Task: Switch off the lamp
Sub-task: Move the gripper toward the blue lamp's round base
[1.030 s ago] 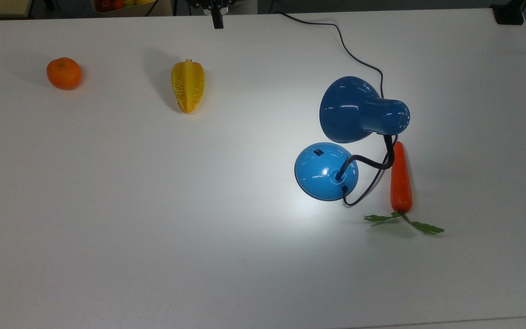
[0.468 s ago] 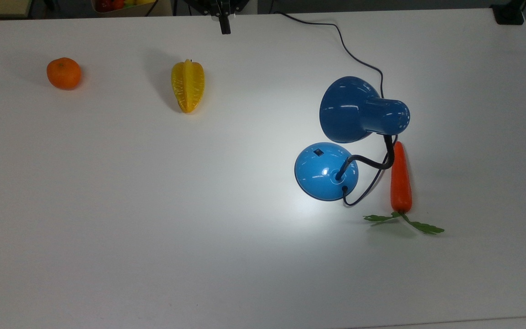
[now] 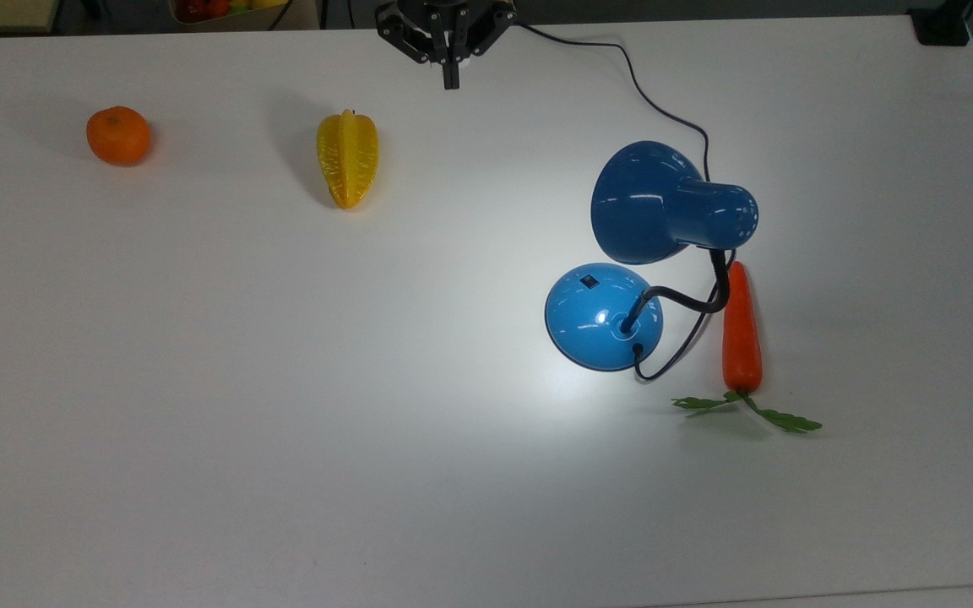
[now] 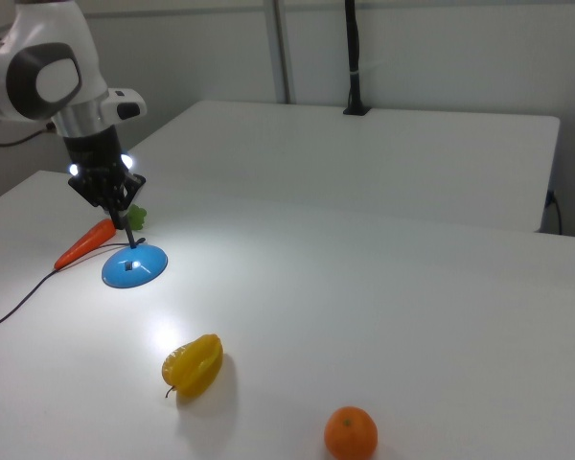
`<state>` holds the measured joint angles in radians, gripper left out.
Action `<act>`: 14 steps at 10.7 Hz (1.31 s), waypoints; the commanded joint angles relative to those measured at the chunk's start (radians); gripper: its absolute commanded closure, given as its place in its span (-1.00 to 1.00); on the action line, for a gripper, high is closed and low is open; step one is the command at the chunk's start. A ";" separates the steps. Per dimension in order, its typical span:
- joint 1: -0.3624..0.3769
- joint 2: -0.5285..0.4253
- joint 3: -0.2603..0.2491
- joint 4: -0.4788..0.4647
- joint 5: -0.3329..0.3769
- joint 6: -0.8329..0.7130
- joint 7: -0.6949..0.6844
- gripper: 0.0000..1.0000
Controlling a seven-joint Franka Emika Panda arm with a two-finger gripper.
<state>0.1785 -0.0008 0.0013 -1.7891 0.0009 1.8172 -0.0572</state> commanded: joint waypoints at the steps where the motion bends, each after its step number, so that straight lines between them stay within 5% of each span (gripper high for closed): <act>1: 0.038 -0.019 -0.009 -0.128 -0.041 0.129 -0.026 1.00; 8: 0.071 0.025 -0.007 -0.300 -0.042 0.466 -0.010 1.00; 14: 0.093 0.143 -0.004 -0.302 -0.041 0.678 -0.012 1.00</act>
<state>0.2594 0.1109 0.0014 -2.0819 -0.0293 2.4041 -0.0685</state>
